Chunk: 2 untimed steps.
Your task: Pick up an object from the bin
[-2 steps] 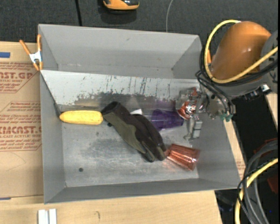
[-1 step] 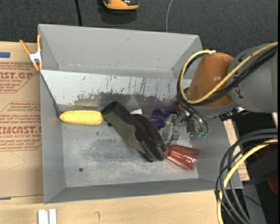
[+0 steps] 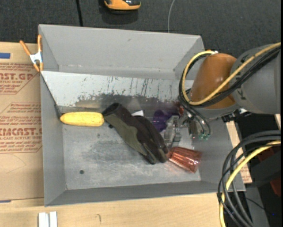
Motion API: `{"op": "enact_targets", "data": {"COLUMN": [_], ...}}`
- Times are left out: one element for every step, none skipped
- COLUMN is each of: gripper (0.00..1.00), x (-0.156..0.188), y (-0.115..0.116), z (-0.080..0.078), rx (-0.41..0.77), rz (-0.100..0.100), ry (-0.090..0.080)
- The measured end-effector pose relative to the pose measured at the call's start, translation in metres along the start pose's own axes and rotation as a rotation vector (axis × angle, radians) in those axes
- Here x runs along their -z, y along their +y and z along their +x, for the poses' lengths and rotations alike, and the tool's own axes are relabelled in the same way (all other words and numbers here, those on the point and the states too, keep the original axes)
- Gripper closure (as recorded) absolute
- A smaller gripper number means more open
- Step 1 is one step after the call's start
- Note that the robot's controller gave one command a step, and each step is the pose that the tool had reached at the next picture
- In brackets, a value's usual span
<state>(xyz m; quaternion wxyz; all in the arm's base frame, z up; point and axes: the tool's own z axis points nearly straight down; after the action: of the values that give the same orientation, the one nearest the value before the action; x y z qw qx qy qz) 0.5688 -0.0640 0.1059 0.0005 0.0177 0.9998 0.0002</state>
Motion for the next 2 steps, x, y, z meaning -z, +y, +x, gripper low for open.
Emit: {"op": "enact_targets", "data": {"gripper": [0.0, 0.0], "x": [-0.0039, -0.0039], "y": [-0.0164, -0.0166], "z": [0.0378, 0.0376], "rx": [0.092, 0.093], "rz": [-0.004, -0.003], "ry": [-0.001, -0.002]}}
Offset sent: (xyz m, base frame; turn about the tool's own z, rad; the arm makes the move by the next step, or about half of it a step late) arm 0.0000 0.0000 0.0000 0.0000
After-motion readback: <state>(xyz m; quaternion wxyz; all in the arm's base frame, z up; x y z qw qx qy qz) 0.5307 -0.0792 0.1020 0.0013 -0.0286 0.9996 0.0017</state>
